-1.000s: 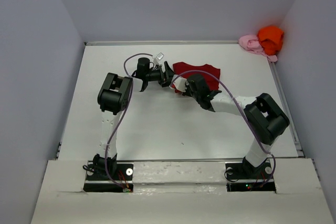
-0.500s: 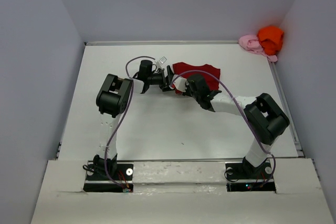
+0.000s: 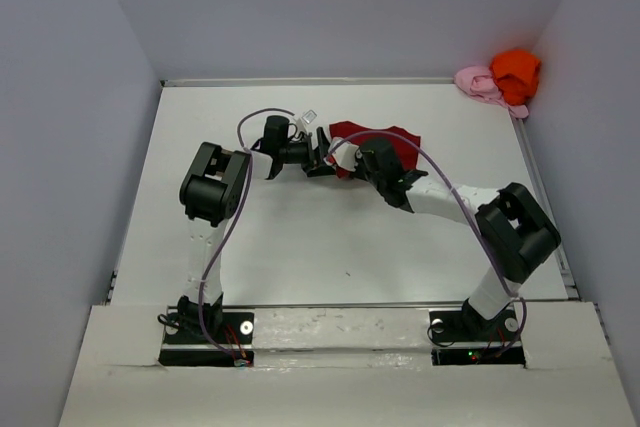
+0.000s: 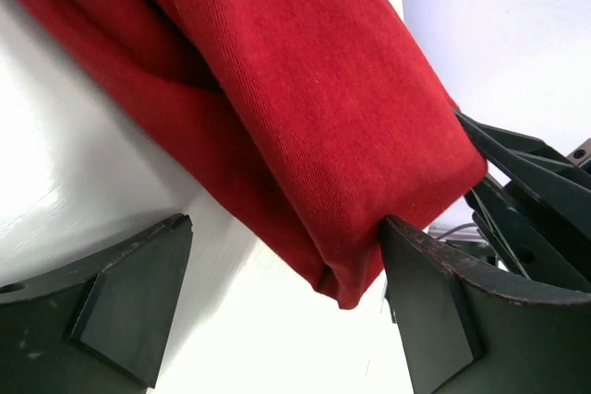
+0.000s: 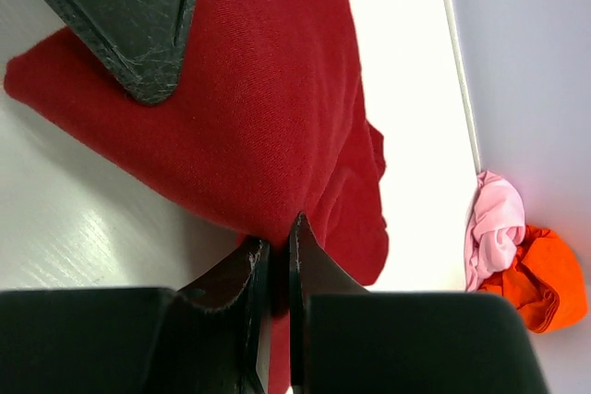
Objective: Fold and stack the t-shirts
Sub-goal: Fold the tshirt
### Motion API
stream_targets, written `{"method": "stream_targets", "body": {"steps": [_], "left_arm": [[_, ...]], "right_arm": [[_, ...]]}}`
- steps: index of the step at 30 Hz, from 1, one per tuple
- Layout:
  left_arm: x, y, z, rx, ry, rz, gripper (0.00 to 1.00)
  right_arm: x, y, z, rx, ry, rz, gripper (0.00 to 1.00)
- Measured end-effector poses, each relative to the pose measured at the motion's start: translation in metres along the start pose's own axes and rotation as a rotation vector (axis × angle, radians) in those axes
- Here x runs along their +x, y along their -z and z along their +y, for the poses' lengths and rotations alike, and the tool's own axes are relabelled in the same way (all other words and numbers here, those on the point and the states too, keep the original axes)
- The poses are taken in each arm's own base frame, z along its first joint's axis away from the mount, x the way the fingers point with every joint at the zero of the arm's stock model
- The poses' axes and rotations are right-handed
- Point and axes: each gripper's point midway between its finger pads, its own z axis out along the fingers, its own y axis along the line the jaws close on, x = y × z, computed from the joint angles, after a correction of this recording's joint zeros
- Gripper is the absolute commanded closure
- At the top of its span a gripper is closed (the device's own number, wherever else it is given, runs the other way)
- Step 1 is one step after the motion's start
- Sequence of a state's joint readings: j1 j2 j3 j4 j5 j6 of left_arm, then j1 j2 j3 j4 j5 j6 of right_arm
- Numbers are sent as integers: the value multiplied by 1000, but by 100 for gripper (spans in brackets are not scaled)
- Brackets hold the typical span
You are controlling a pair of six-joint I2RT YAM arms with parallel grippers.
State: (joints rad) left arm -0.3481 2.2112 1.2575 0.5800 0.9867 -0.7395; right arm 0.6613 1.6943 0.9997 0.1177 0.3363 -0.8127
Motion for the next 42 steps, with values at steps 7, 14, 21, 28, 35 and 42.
{"method": "stream_targets", "body": {"steps": [7, 14, 21, 28, 35, 42], "left_arm": [[4, -11, -5, 29, 18, 5, 7], [4, -21, -13, 59, 23, 10, 7], [-3, -18, -11, 62, 18, -4, 7], [-24, 2, 4, 43, 8, -66, 7], [-37, 15, 13, 32, 2, -106, 7], [-31, 10, 11, 41, -9, -97, 7]], "right_arm": [[-5, 7, -6, 5, -12, -17, 100], [-3, 8, -4, -5, -12, -12, 100], [-1, 8, 1, -26, -9, -8, 100], [1, 9, 8, -61, -13, -3, 100], [-1, 9, 8, -70, -14, -1, 100], [0, 10, 11, -85, -13, 1, 100]]}}
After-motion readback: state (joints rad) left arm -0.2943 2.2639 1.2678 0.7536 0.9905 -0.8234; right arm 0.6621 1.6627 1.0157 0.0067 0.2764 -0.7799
